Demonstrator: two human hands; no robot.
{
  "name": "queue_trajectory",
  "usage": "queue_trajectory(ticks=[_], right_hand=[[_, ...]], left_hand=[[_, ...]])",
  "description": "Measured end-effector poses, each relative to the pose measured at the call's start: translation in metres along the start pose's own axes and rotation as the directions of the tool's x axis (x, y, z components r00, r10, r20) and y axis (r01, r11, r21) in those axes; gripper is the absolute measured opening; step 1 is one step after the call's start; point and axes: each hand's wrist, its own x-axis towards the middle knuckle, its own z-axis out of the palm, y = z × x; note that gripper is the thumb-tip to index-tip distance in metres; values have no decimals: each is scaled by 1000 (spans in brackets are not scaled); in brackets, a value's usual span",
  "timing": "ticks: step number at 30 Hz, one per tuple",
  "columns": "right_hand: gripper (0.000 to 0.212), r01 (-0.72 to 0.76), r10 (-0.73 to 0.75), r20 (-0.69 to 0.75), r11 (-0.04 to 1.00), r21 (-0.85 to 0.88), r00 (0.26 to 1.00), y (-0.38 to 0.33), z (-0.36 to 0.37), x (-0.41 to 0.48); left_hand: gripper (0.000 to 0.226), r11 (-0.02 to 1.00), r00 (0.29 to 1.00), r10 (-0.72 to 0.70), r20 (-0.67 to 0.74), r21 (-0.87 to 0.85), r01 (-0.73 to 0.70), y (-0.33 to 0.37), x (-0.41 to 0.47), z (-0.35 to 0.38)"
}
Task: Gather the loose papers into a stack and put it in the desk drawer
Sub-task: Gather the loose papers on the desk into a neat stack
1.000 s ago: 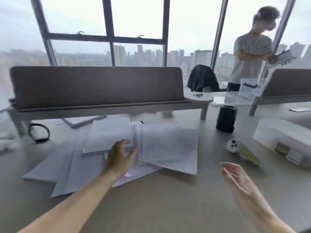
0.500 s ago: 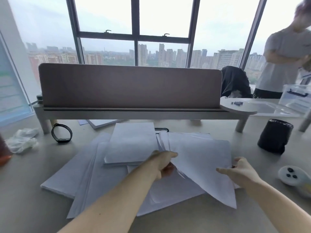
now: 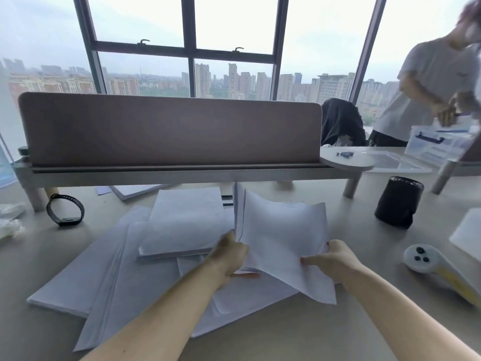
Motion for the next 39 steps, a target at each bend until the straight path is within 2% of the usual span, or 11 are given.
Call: queue_trajectory(ticks=[5,9,12,15,19,23,28,30,33,37,39], right_hand=[[22,7,-20,88,989,147,996,-10,-12,-11],[22,-33,-31,179,938,345,983,-19,-17,-20],[35,12,-96,170,899,437,981,-29,1,-18],[41,27,-120,179,892,452,976,-47,38,-18],[32,45,-141,198,905,422,970,-81,91,-15],[18,83,-159,175,923,375,972,-114,127,-3],[37,-3,-67,232,958,288,971,-139,142,14],[35,-18,-54,240,958,285,969,-144,142,17],[26,-20,-52,249,961,277,967,-143,143,23],[19,35,-88,206,968,249,975,-138,153,27],[15,106,-150,179,966,235,972,-133,151,24]], left_hand=[[27,973,998,-49,51,-224,59,6,-15,-11],[24,978,994,-67,88,-192,83,5,-21,-28],[19,989,995,-72,70,-128,81,7,-26,-56],[17,993,997,-72,-8,-95,70,8,-26,-100],[24,993,975,-39,-217,99,61,5,-17,-151],[15,988,934,18,-357,151,39,-7,-1,-184],[12,989,923,-78,-377,91,120,-18,32,-196],[13,990,915,-92,-394,60,125,-18,43,-200],[33,991,922,-129,-366,-16,132,-18,55,-203],[8,989,923,-74,-378,91,116,-18,53,-198],[9,993,940,-61,-335,78,93,-17,45,-197]])
